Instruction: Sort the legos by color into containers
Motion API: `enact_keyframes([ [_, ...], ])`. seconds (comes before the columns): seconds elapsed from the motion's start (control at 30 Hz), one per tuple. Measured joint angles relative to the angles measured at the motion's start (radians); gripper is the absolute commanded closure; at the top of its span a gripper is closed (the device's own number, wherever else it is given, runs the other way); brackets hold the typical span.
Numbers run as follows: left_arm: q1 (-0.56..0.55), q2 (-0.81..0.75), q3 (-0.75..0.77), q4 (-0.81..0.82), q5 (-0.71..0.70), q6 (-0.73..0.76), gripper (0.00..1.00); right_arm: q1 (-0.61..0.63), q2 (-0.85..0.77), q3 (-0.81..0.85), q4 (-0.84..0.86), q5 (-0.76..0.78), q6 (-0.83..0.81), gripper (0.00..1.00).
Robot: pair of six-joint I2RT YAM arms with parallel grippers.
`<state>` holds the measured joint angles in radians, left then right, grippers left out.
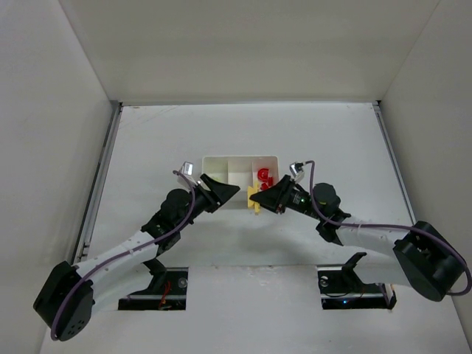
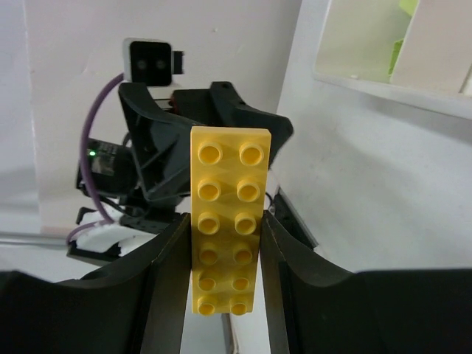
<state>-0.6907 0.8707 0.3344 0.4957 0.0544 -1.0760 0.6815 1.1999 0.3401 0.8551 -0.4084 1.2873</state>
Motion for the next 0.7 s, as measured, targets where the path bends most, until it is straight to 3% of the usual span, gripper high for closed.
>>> enact_keyframes([
  [0.3,-0.005,0.016,-0.027,0.231,0.051,-0.055,0.42,0.000,0.094,0.015,0.146,-0.048,0.118,0.63],
  [0.7,-0.043,0.026,-0.037,0.302,0.051,-0.066,0.46,0.026,0.223,0.026,0.309,-0.052,0.224,0.63],
])
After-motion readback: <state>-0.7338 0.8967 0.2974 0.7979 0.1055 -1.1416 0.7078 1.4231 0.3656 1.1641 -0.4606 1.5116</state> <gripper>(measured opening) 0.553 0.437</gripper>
